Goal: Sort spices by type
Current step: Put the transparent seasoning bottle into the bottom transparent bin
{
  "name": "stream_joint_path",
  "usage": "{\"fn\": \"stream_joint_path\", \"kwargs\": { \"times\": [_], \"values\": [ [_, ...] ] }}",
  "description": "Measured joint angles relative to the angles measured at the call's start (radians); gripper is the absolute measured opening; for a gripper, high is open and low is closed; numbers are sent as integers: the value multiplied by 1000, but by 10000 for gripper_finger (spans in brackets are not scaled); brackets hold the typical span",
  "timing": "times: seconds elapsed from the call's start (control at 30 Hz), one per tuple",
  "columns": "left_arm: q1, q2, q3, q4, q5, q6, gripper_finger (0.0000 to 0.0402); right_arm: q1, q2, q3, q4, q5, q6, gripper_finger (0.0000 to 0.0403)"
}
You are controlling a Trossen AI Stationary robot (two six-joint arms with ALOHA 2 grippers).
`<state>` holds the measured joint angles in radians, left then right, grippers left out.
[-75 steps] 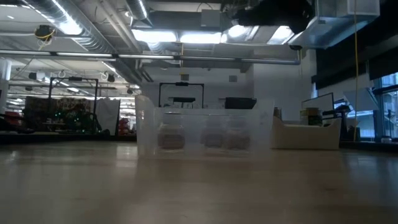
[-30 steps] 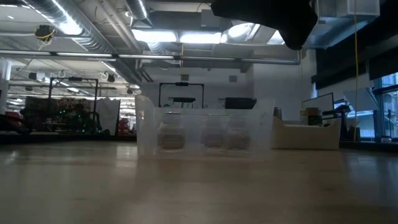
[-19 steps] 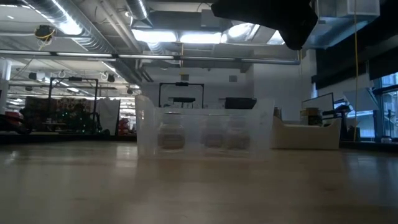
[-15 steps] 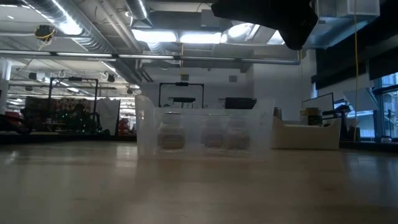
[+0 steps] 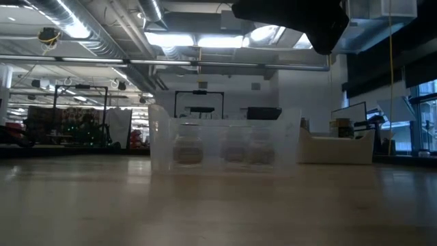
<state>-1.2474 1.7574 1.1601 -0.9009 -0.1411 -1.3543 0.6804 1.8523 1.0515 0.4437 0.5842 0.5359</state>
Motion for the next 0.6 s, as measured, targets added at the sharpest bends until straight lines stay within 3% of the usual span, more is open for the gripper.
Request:
{"fn": "stream_joint_path", "kwargs": {
  "times": [0.3,0.6],
  "values": [
    [77,-23,8,-12,38,39,161,0,0,0,-12,0,-28,335],
    [308,-62,120,-126,31,299,165,0,-6,0,-39,0,-79,335]
  ]
}}
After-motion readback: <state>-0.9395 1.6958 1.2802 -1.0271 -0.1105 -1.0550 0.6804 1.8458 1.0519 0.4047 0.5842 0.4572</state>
